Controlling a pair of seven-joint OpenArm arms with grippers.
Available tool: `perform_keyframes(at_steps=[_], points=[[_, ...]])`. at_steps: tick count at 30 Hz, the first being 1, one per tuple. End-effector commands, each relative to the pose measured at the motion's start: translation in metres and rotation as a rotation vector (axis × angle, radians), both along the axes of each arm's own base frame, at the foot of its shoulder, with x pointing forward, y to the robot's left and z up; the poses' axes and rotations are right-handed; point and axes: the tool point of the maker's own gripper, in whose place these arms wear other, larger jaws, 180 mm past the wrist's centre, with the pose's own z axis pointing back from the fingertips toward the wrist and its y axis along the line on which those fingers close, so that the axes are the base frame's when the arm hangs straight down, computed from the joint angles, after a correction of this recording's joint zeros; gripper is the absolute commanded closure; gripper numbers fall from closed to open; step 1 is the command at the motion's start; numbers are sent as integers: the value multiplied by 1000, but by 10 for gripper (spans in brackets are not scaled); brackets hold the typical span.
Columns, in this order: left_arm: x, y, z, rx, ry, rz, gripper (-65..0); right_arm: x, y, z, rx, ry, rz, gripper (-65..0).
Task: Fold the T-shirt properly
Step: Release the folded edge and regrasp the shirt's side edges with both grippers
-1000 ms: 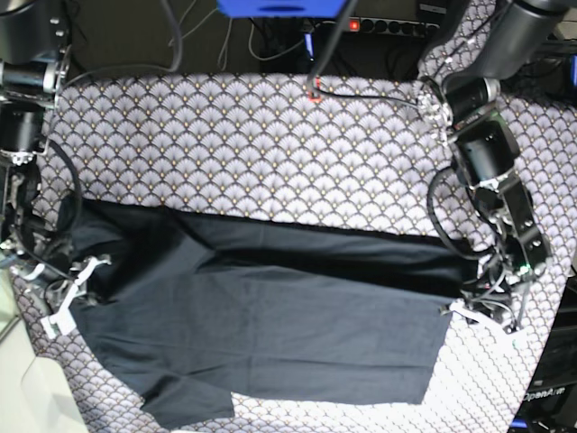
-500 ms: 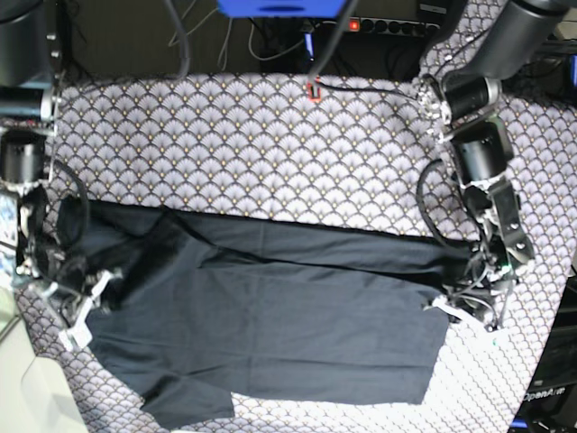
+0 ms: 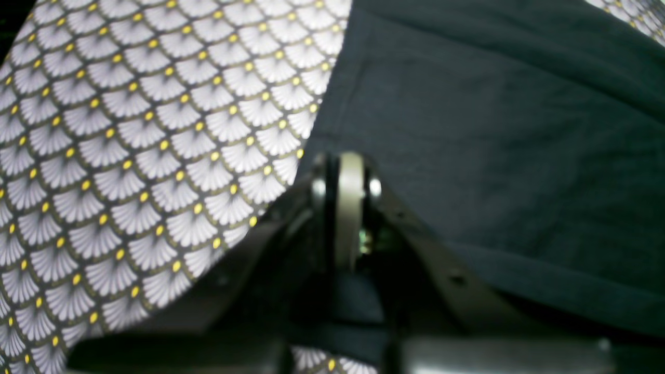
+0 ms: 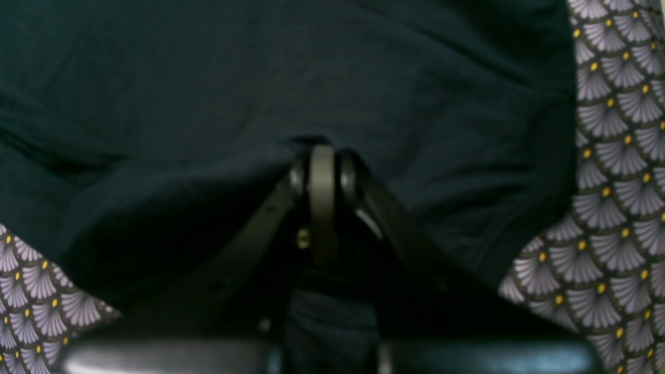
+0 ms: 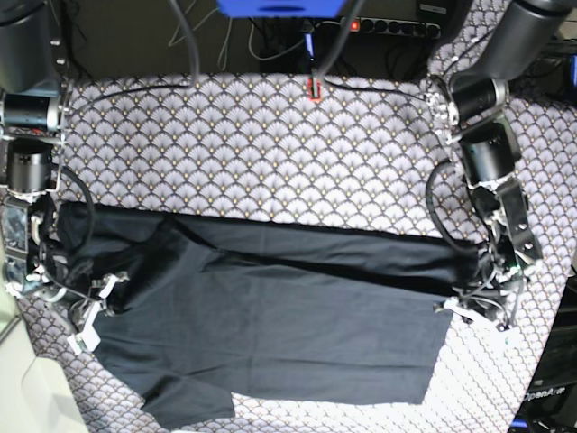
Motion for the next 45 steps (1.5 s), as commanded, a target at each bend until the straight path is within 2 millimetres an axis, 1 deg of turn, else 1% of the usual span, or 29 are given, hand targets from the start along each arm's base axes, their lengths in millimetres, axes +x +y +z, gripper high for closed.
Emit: perform_keyframes(at_steps=[1,2,4,7,9,12,16,17,18,19,21,23,25,27,29,31,33,35,37,41,44,45], points=[[15,4,29,9,-81,5,0,15,-6,28,6,-78,-6,0],[16,4,30,10,-84,5,-14,15,-6,28,5,-77,-6,0],[16,4,32,14,-88,5,-78,14,-6,27,3,-71,-6,-11],[16,4,32,13,-89,5,-183,15,-8,28,3,-72,-10,-72],[15,5,31,15,-87,6,-233,14,-8,27,5,-70,-11,-125],[14,6,30,15,-85,6,-241,10,-14,24,21,-67,-37,-201],[13,8,30,16,-77,5,-242,4,-19,18,37,-60,-59,-279],[12,10,32,23,-83,7,-242,3,-21,17,32,-58,-61,-296],[5,11,28,32,-74,8,-242,-1,-24,13,30,-45,-68,-308],[-2,13,25,42,-64,10,-242,-10,-34,6,18,-22,-82,-315],[-16,17,28,77,-62,12,-246,-23,-48,0,-5,-5,-102,-319],[-34,17,29,112,-60,13,-284,-41,-62,-7,-13,6,-135,-320],[-49,18,32,147,-72,10,-331,-52,-75,-4,-27,-10,-162,-321],[-60,15,35,161,-85,11,-348,-58,-80,-1,-41,-20,-171,-321],[-72,12,33,164,-90,9,-348,-73,-91,-7,-57,4,-192,-321],[-83,11,27,160,-80,7,-349,-85,-98,-12,-60,8,-211,-321],[-91,10,21,152,-68,6,-349,-93,-101,-16,-54,8,-226,-321],[-101,19,12,135,-51,36,-349,-98,-105,-21,-46,13,-238,-321],[-106,27,9,126,-44,64,-349,-102,-104,-25,-43,16,-239,-321],[-110,35,9,123,-43,90,-349,-108,-98,-33,-22,9,-236,-321],[-114,38,8,128,-34,95,-350,-109,-96,-35,-15,10,-236,-321],[-116,38,7,131,-30,92,-350,-111,-96,-39,-10,19,-240,-321]])
